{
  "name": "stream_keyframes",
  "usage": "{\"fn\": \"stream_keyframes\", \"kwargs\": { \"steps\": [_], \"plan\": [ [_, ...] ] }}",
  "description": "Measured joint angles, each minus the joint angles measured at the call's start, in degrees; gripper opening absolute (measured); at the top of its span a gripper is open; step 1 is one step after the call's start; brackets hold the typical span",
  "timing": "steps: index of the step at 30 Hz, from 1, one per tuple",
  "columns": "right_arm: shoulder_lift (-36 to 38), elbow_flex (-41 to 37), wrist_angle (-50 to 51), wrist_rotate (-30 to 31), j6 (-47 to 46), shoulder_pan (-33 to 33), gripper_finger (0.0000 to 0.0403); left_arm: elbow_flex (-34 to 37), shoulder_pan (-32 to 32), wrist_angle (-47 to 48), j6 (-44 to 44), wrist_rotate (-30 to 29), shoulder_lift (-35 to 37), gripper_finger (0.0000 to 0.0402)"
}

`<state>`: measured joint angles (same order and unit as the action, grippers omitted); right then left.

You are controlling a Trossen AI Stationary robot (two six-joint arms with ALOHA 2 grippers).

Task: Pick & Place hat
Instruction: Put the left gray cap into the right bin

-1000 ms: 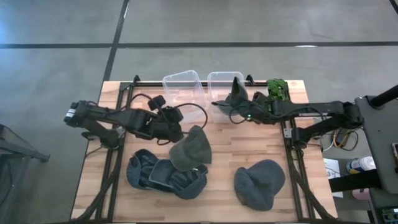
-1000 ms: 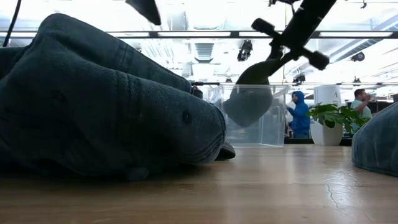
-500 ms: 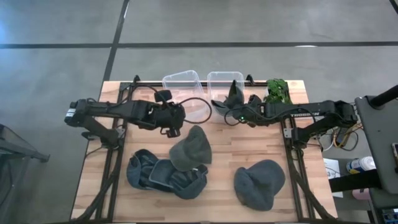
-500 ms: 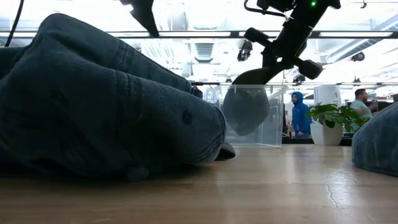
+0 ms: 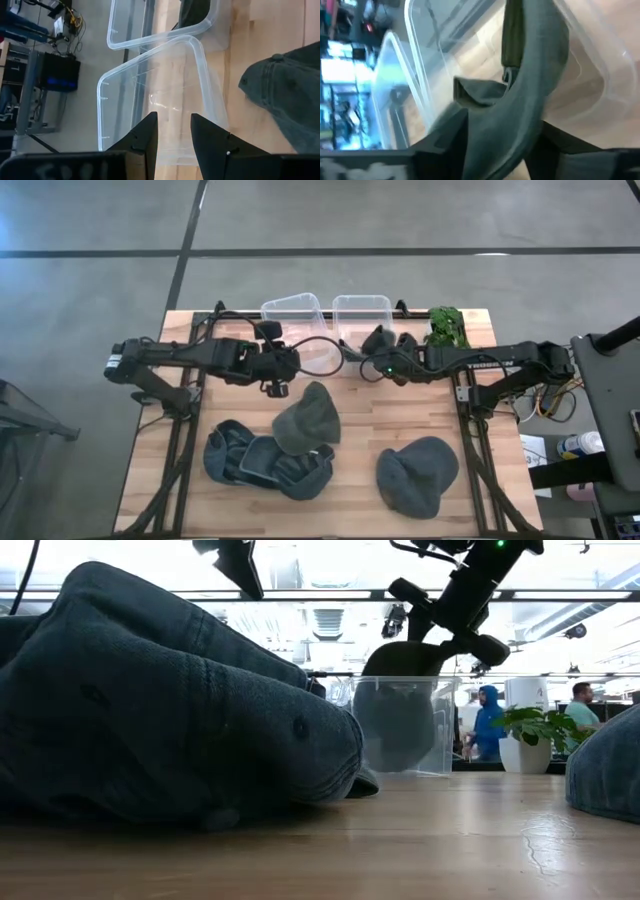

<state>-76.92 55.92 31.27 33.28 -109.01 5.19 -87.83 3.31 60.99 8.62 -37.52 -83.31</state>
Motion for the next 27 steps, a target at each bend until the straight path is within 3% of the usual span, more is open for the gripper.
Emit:
{"fn": "stream_keyframes", "kwargs": {
  "steps": [7, 12, 17, 24, 27],
  "plan": [
    [2.47, 0.0, 0.02, -11.73, 24.54, -0.64, 0.0203, 0.0, -1.76, 0.72, 0.77, 0.83, 0.07, 0.011],
    [4.21, 0.02, 0.02, -14.69, 41.66, -1.25, 0.0207, 0.0, -3.11, 0.24, 2.63, 1.26, 0.09, 0.011],
    [6.35, 0.02, 0.03, -21.77, 58.99, -1.29, 0.0208, 0.0, -4.43, -0.9, 2.73, 2.58, 0.09, 0.011],
    [11.68, 0.02, 1.36, -33.2, 67.53, -1.08, 0.0208, -0.49, -4.25, -1.35, 1.72, 2.71, 0.09, 0.011],
    [14.58, 0.02, 4.07, -35.32, 71.4, -1.11, 0.0208, -0.99, -4.33, -3.13, -0.48, 2.66, 0.13, 0.011]
  ]
}}
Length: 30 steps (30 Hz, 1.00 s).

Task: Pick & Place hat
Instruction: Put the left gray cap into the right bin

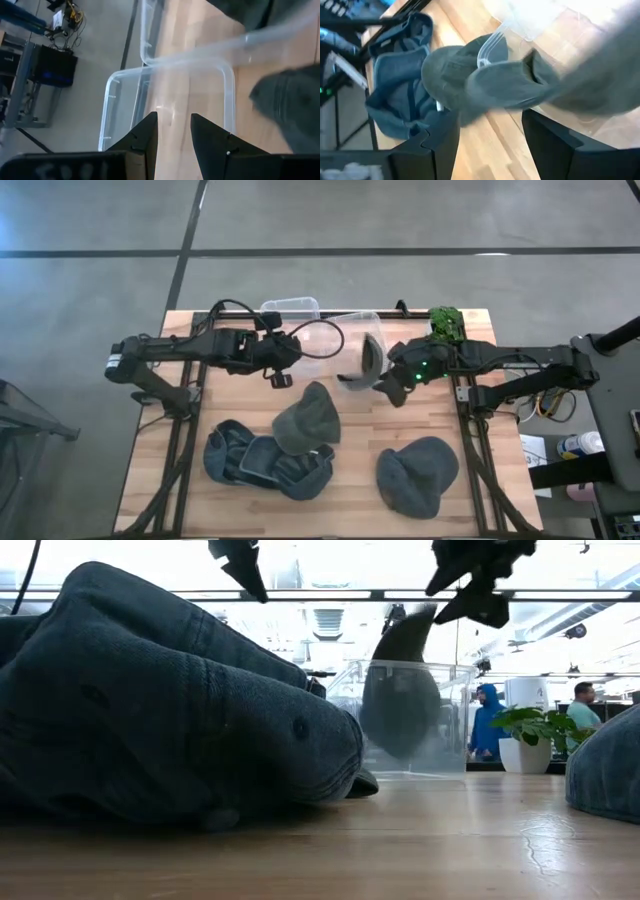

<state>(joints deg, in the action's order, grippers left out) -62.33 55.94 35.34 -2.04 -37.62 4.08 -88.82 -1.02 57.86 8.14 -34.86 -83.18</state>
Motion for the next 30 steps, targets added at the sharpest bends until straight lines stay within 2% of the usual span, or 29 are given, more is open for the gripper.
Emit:
{"fn": "stream_keyframes", "kwargs": {
  "steps": [8, 10, 15, 17, 19, 21, 24, 30],
  "plan": [
    [2.85, 0.02, 5.5, 1.18, 22.78, -0.09, 0.0208, -1.34, -0.11, -3.08, -5.25, -0.04, 0.0, 0.011],
    [2.62, 0.02, 6.39, 5.92, 28.96, -0.09, 0.0208, -1.56, -0.11, -3.34, -6.3, -0.1, 0.0, 0.011],
    [1.66, 0.06, 4.69, 22.15, 47.57, -0.04, 0.0208, -1.57, -0.11, -3.27, -8.61, -0.09, 0.0, 0.011],
    [0.6, 0.49, 3.55, 25.36, 54.85, 0.41, 0.0208, -1.46, -0.3, -3.23, -9.64, -0.1, 0.0, 0.011],
    [-1.49, 1.87, 1.29, 25.36, 60.39, 1.42, 0.0208, -1.03, -0.83, -2.87, -12.42, 0.03, 0.0, 0.011],
    [-4.59, 4.08, 1.37, 22.42, 61.8, 3.68, 0.0207, -0.41, -2.07, -2.89, -17.68, 1.18, 0.0, 0.011],
    [-10.45, 8.85, 3.02, 16.61, 55.99, 7.44, 0.0205, 1.3, -4.49, -4.15, -24.62, 6.37, -0.04, 0.011],
    [-22.62, 22.07, 10.97, 8.94, 45.6, 13.2, 0.0195, 3.85, -6.39, -8.73, -29.28, 9.73, -0.24, 0.011]
  ]
}}
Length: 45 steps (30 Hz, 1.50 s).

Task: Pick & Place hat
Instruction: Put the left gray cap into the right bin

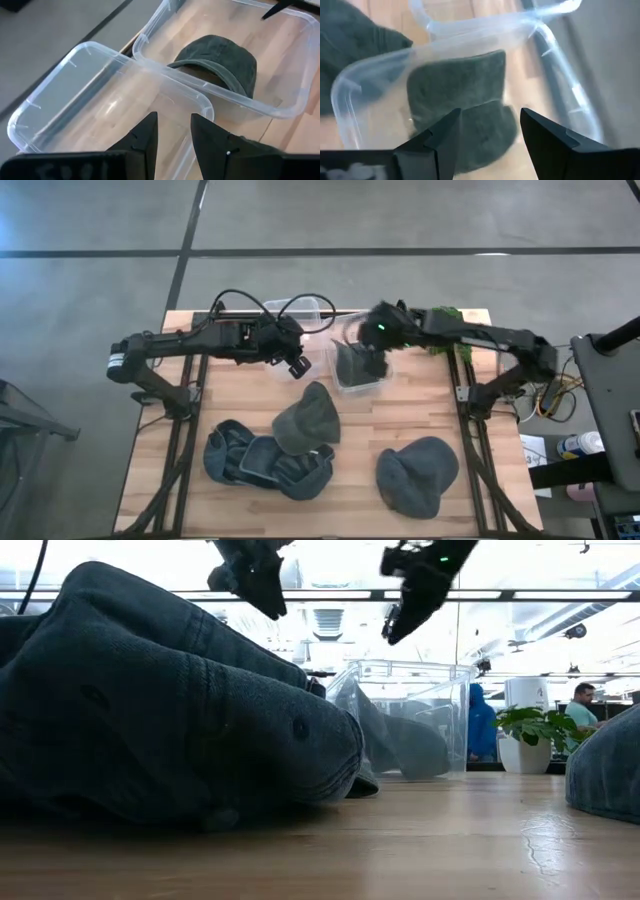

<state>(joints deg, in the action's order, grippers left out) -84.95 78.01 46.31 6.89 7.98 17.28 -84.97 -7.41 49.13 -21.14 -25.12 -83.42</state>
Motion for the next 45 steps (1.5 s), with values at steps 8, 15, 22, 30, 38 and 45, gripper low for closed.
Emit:
{"fn": "stream_keyframes", "kwargs": {
  "steps": [8, 15, 22, 30, 38, 45],
  "plan": [
    [-17.21, 20.88, 16.79, -5.6, -26.61, 2.74, 0.0185, -0.92, -0.01, 8.63, -3.55, -0.21, 1.24, 0.011],
    [-25.9, 30.79, 20.81, -5.45, -32.91, 0.22, 0.0183, 2.69, 0.01, 10.96, -2.95, -0.49, 5.15, 0.011],
    [-31.61, 38.48, 25.75, -2.74, -38.6, 0.06, 0.0178, 9.65, 0.03, 10.75, -1.5, -2.05, 12.08, 0.011],
    [-36.39, 41.66, 31.52, -0.89, -43.86, -0.79, 0.0175, 18.8, 0.03, 5.55, -0.09, -2.89, 22.11, 0.011],
    [-38.58, 42.63, 36.87, 0.67, -45.6, -1.16, 0.017, 23.51, 0.01, 2.77, 3.55, -3.04, 29.27, 0.011],
    [-36.73, 42.16, 43.65, 6.24, -47.11, -0.94, 0.0121, 23.63, 0.01, 2.27, 6.83, -3.06, 30.64, 0.011]
  ]
}}
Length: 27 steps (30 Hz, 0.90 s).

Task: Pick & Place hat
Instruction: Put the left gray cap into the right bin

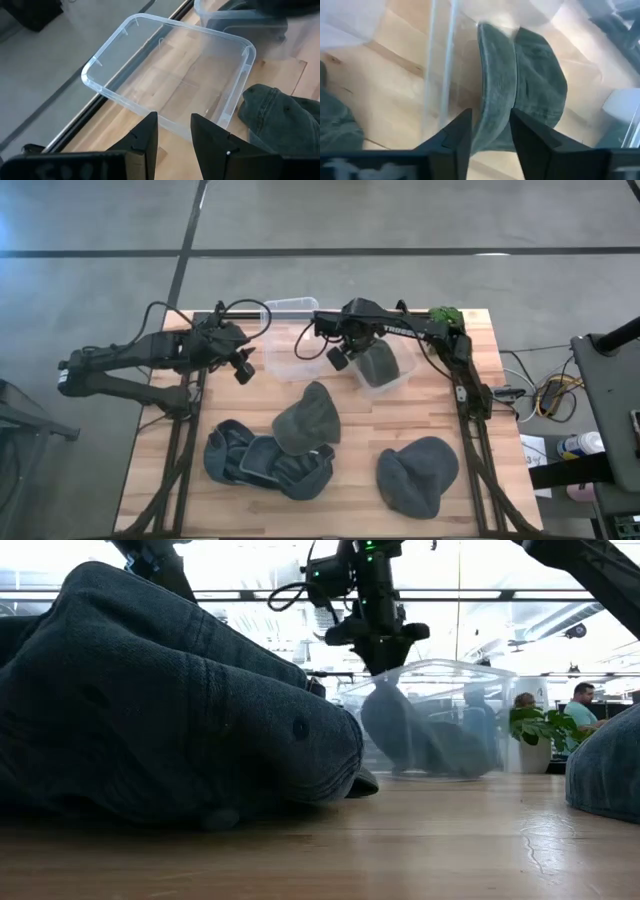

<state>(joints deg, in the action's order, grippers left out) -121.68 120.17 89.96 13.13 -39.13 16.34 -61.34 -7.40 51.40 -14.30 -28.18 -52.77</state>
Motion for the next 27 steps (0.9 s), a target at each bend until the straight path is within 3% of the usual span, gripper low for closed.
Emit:
{"fn": "stream_keyframes", "kwargs": {
  "steps": [7, 10, 16, 27],
  "plan": [
    [1.39, -0.32, 0.08, 0.12, -0.95, 0.58, 0.0022, 0.02, 0.0, -0.69, 2.84, -0.28, 0.0, 0.011],
    [1.63, -0.34, 0.08, 0.14, -1.18, 0.6, 0.0016, 0.03, 0.0, -0.66, 3.25, -0.27, 0.0, 0.011],
    [2.39, 0.09, 0.1, 0.04, -1.18, -0.5, 0.0053, 0.71, 0.0, -0.79, 3.7, -0.26, 0.0, 0.011],
    [1.64, -2.03, -0.75, -2.68, -0.77, -0.83, 0.017, 1.75, -0.02, -4.46, 6.51, -0.23, -0.17, 0.011]
  ]
}}
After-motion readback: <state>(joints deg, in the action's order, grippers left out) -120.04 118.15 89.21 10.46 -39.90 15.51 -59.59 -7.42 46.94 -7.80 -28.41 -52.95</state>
